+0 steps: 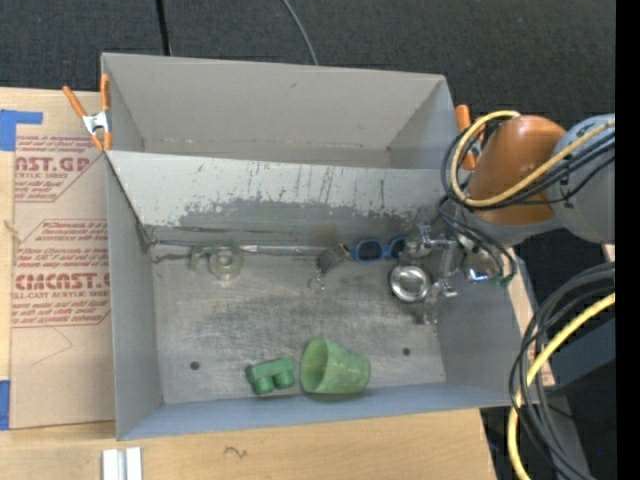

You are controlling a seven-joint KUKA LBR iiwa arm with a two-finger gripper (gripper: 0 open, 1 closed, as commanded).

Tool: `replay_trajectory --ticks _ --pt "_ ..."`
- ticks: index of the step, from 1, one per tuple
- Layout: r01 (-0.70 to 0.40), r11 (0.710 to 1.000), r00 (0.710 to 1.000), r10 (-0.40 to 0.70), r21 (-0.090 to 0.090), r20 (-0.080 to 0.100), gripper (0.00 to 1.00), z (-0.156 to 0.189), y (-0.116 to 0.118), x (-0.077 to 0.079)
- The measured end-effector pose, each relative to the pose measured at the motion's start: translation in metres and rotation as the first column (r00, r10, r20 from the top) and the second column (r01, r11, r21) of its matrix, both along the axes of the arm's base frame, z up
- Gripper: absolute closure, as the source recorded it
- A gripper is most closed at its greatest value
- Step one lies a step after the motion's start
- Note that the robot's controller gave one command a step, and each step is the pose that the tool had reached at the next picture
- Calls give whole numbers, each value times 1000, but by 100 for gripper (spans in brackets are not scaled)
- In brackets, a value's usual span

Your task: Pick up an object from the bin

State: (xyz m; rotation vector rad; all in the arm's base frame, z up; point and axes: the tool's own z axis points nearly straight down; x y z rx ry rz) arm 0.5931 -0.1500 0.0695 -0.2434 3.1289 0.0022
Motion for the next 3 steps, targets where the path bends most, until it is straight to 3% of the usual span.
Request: replay_trajectory --ticks 1,2,3 --pt "-4 1000 1000 4 -2 0 100 2 1 0" --pt "-76 997 997 76 -2 6 100 121 66 -39" --pt "-75 997 997 75 -2 1 100 146 75 -46"
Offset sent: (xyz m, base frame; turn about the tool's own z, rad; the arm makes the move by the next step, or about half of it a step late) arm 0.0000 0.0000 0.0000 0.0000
